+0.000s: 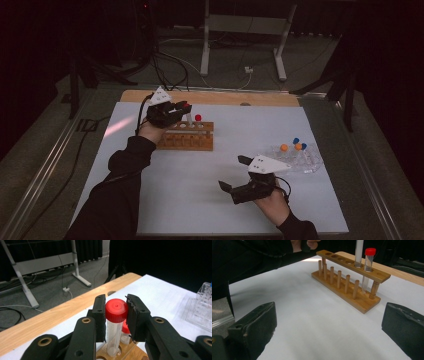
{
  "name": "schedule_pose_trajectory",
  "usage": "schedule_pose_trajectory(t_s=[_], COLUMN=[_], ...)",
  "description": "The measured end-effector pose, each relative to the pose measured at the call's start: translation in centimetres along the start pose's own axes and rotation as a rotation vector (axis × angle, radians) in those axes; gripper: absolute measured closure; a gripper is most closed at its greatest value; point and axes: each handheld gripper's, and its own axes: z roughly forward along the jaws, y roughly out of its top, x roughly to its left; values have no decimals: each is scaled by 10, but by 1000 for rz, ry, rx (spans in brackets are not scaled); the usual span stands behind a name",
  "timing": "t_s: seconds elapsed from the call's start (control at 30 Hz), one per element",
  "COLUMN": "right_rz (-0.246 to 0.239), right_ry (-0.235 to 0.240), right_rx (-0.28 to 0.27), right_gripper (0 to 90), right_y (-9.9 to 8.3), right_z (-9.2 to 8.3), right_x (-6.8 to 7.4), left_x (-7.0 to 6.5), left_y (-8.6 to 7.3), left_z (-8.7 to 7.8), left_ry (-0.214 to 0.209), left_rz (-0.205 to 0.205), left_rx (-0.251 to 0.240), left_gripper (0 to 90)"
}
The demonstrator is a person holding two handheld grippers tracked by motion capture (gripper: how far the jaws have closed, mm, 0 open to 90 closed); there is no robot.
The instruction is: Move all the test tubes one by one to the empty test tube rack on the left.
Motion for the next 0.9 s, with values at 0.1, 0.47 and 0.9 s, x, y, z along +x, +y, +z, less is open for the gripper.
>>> schedule_pose_trajectory(t_s=[0.1, 0.47, 0.9], right_rz=[4, 6, 9], right_ry=[0, 9, 12], right_rx=[-3, 2, 7], right_gripper=[0, 0, 0], right_y=[0, 0, -1], right_z=[0, 0, 0], right_x=[-1, -1, -2], left_x=[-2, -7, -9], left_y=[-4, -17, -26], left_z=[4, 11, 22], left_ry=[-3, -7, 6], left_rz=[11, 16, 31], left_rx=[22, 62, 123], left_gripper=[716, 715, 715])
